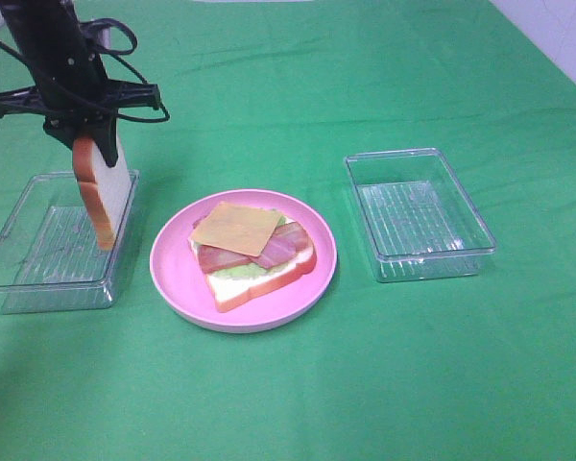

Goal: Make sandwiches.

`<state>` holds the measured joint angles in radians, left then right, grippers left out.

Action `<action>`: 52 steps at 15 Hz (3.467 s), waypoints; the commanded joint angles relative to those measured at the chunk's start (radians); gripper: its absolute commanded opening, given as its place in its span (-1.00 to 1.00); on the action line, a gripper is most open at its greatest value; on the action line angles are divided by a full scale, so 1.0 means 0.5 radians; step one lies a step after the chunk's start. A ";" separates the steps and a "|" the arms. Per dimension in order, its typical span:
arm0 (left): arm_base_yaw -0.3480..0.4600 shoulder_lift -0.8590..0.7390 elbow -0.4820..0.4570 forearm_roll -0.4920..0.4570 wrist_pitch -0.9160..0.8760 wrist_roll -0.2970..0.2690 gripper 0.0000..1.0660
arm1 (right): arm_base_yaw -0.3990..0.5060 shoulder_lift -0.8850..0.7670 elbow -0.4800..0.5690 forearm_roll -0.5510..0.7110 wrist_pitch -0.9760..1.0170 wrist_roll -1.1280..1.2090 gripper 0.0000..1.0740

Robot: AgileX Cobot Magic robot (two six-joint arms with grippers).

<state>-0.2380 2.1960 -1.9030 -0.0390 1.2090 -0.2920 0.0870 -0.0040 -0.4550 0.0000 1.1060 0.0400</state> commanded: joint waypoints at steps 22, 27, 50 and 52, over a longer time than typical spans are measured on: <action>-0.130 0.382 -0.168 -1.228 0.226 0.708 -0.37 | -0.008 -0.064 -0.002 -0.012 -0.004 0.012 0.62; -0.130 0.114 -0.174 -1.010 0.226 0.606 0.85 | -0.008 -0.064 -0.002 -0.012 -0.004 0.012 0.62; -0.170 -3.644 2.762 0.184 -0.272 0.462 0.85 | -0.008 -0.064 -0.002 -0.012 -0.004 0.012 0.62; -0.170 -3.866 2.774 0.066 -0.262 0.622 0.84 | -0.008 -0.064 -0.002 -0.012 -0.004 0.012 0.62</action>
<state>-0.3210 0.2760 -0.5190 0.0100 1.0770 0.0000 0.0870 -0.0040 -0.4550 0.0000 1.1060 0.0400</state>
